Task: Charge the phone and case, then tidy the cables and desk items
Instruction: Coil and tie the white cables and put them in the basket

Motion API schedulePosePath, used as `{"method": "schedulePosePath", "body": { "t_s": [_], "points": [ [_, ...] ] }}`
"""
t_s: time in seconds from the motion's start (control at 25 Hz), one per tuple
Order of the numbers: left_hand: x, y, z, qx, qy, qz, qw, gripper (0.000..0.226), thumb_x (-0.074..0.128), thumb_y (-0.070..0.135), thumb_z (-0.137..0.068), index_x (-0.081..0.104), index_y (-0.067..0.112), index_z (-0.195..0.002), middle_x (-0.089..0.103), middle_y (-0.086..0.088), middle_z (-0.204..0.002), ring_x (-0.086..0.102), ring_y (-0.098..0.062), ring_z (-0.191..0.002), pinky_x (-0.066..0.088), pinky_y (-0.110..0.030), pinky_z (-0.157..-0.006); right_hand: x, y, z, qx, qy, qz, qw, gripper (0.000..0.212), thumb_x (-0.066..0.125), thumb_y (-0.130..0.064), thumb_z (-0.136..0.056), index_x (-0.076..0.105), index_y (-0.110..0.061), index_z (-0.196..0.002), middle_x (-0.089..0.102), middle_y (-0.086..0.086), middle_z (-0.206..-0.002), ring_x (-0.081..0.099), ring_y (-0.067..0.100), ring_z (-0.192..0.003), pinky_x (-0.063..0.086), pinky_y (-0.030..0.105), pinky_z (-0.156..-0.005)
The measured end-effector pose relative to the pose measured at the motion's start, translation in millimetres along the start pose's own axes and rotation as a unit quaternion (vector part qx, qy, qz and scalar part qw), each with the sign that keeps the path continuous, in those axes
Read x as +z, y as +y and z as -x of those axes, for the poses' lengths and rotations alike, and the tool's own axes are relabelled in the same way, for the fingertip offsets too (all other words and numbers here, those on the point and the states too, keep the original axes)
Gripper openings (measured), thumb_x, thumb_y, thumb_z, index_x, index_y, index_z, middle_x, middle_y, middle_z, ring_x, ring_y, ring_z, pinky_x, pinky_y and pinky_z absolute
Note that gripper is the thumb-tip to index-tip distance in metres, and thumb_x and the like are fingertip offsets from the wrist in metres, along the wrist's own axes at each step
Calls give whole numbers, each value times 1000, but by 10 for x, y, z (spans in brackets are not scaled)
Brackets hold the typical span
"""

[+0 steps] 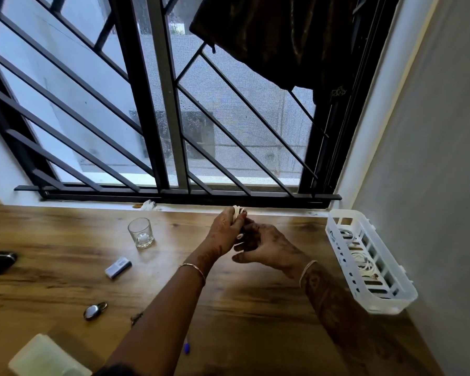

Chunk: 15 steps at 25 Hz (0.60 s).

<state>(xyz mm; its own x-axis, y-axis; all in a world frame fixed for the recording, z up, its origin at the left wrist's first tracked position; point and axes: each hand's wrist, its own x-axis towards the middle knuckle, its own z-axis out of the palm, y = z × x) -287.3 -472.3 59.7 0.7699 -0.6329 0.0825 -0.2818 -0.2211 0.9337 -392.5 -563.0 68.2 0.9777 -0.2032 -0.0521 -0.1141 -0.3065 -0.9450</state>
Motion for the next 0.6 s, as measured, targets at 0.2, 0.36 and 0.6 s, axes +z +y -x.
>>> {"method": "schedulePosePath", "body": {
  "t_s": [0.2, 0.36, 0.6],
  "points": [
    [-41, -41, -16, -43, -103, 25, 993, 40, 40, 31, -100, 61, -2, -90, 61, -16, -78, 54, -24, -71, 41, -34, -69, -58, 30, -36, -96, 153, 154, 971, 5, 69, -19, -82, 73, -19, -85, 71, -1, -83, 63, 10, -75, 47, 21, -70],
    [-45, -18, 52, -62, -161, 102, 980, 67, 27, 56, -98, 67, 3, -99, 70, -13, -82, 65, -21, -70, 51, -29, -69, -90, 62, -24, -155, 160, 182, 958, 11, 69, -10, -82, 70, -10, -92, 54, -3, -103, 52, -3, -92, 40, 5, -73],
    [-12, 52, 48, -132, -156, 141, 969, 69, 24, 70, -89, 72, 21, -84, 67, -9, -73, 61, -21, -63, 54, -29, -65, -47, 108, 4, -121, 116, 85, 982, 18, 57, -8, -92, 60, -10, -109, 51, 7, -112, 58, 23, -104, 53, 36, -88]
  ]
}}
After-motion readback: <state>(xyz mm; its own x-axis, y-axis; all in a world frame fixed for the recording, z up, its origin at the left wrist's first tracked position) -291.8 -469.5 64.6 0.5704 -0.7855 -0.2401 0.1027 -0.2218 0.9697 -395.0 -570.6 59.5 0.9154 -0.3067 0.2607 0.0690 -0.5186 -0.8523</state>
